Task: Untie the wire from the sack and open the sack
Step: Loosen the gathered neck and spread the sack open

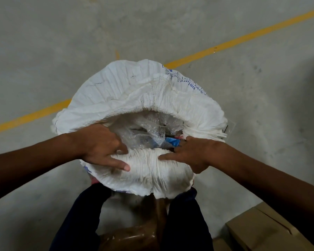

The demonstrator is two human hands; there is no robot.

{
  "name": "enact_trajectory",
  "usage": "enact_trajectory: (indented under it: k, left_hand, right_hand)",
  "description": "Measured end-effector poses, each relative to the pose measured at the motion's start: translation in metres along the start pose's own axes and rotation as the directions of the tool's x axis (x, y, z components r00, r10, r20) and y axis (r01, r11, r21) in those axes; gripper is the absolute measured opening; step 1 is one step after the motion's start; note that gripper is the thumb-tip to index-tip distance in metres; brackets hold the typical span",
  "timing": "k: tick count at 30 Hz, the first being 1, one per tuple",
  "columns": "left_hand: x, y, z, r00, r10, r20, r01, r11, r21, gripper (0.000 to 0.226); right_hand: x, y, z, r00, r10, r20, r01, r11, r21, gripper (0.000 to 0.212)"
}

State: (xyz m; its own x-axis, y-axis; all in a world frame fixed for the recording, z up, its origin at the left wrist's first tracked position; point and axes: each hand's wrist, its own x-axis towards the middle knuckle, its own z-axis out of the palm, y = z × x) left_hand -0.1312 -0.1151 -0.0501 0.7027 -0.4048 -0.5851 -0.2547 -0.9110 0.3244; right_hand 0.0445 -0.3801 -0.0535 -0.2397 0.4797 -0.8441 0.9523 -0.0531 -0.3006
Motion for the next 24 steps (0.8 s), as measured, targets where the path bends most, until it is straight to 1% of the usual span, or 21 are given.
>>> enact_trajectory:
  k: [2,4,6,8,10,12,14,17,20,23,24]
  left_hand:
    - [0.007,-0.001,-0.001,0.992,-0.069,-0.105,0.060,0.995,-0.080,0.099]
    - [0.014,-0.003,-0.002,0.976,-0.146,-0.161,0.123,0.982,-0.144,0.098]
    - [0.020,-0.005,0.000,0.959,-0.201,-0.201,0.164,0.969,-0.187,0.092]
    - [0.023,-0.007,0.002,0.942,-0.246,-0.227,0.199,0.957,-0.212,0.088]
    - [0.024,-0.009,0.003,0.929,-0.286,-0.236,0.234,0.945,-0.227,0.088]
    - [0.023,-0.011,0.003,0.910,-0.328,-0.254,0.268,0.932,-0.244,0.092]
    - [0.022,-0.014,0.004,0.887,-0.366,-0.282,0.301,0.921,-0.249,0.097]
    - [0.024,-0.017,0.003,0.862,-0.420,-0.285,0.337,0.893,-0.297,0.100]
    - [0.034,-0.021,-0.006,0.814,-0.481,-0.326,0.305,0.831,-0.465,0.097]
    - [0.050,-0.032,-0.025,0.732,-0.570,-0.373,0.206,0.707,-0.677,0.086]
    - [0.055,-0.034,-0.033,0.711,-0.588,-0.384,0.167,0.673,-0.721,0.082]
  right_hand:
    - [-0.003,0.002,-0.010,0.997,0.017,0.073,-0.024,0.995,0.099,0.106]
    - [-0.003,0.008,-0.020,0.997,0.022,0.077,-0.040,0.970,0.238,0.103]
    - [0.000,0.016,-0.027,0.998,0.058,-0.015,-0.048,0.924,0.379,0.095]
    - [0.003,0.021,-0.029,0.984,0.119,-0.133,-0.049,0.897,0.439,0.087]
    - [0.007,0.024,-0.026,0.962,0.175,-0.211,-0.057,0.879,0.473,0.083]
    - [0.010,0.026,-0.022,0.917,0.232,-0.323,-0.043,0.865,0.500,0.080]
    - [0.012,0.027,-0.018,0.850,0.295,-0.436,-0.023,0.848,0.530,0.078]
    - [0.015,0.025,-0.018,0.760,0.367,-0.536,0.021,0.810,0.586,0.084]
    - [0.020,0.024,-0.028,0.664,0.445,-0.601,0.053,0.774,0.631,0.088]
    - [0.028,0.031,-0.048,0.590,0.535,-0.605,0.057,0.720,0.692,0.088]
    - [0.031,0.034,-0.054,0.565,0.557,-0.609,0.067,0.705,0.707,0.088]
